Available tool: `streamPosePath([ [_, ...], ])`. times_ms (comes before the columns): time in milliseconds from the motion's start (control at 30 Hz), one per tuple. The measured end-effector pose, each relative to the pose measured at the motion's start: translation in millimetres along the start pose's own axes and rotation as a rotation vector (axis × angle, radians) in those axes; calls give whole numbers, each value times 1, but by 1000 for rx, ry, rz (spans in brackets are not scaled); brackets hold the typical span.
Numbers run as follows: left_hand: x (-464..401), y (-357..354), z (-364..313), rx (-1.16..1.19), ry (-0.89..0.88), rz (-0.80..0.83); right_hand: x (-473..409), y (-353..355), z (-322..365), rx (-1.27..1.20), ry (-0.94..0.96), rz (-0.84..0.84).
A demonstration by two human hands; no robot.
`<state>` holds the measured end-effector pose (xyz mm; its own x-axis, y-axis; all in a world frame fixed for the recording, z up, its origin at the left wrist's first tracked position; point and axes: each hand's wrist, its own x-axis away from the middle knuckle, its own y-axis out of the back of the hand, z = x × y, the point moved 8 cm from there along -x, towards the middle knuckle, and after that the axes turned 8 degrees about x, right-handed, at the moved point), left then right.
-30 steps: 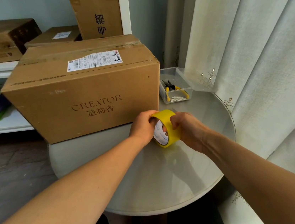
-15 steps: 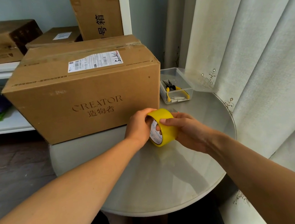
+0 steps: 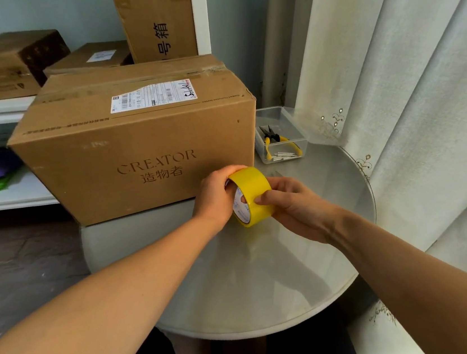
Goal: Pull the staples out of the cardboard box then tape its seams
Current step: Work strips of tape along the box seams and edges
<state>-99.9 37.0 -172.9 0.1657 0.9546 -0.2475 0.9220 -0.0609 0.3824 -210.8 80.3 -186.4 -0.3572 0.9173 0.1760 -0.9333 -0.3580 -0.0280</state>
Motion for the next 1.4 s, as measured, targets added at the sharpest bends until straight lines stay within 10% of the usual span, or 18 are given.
streamPosePath([
  [500, -2, 3, 1, -84, 33, -166, -3, 16, 2, 67, -89, -355],
  [1400, 0, 0, 13, -199, 103, -87, 2, 0, -16, -217, -133, -147],
])
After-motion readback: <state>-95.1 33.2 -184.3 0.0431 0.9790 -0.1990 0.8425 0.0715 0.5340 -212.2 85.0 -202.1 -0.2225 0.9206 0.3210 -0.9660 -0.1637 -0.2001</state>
